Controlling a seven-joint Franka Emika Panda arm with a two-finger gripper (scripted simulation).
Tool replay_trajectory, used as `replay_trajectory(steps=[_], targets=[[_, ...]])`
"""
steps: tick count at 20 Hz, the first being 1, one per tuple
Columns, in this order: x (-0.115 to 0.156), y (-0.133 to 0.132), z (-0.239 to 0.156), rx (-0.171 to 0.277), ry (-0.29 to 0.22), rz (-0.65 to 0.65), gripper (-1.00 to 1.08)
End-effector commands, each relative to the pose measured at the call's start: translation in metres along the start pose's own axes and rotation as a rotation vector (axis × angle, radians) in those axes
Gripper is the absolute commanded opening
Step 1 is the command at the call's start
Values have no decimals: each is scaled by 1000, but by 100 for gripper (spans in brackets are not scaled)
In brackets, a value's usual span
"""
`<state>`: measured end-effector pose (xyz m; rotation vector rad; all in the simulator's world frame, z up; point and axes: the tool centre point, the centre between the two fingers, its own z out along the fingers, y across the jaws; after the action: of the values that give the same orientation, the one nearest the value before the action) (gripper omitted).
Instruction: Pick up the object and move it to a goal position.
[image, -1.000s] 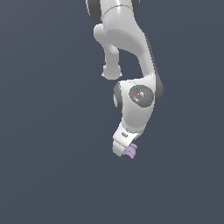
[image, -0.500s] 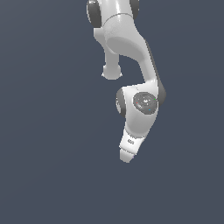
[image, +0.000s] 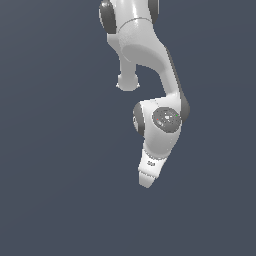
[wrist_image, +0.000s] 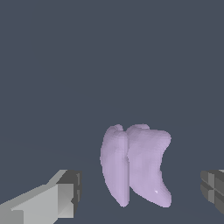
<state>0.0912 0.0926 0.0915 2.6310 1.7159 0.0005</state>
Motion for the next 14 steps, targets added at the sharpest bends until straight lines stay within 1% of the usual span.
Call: replay_trajectory(steps=[1, 9, 14], targets=[[0, 0, 5, 1, 0, -1, 100], [0, -2, 45, 1, 0, -5, 100], [0, 0, 49, 1, 0, -5, 100]])
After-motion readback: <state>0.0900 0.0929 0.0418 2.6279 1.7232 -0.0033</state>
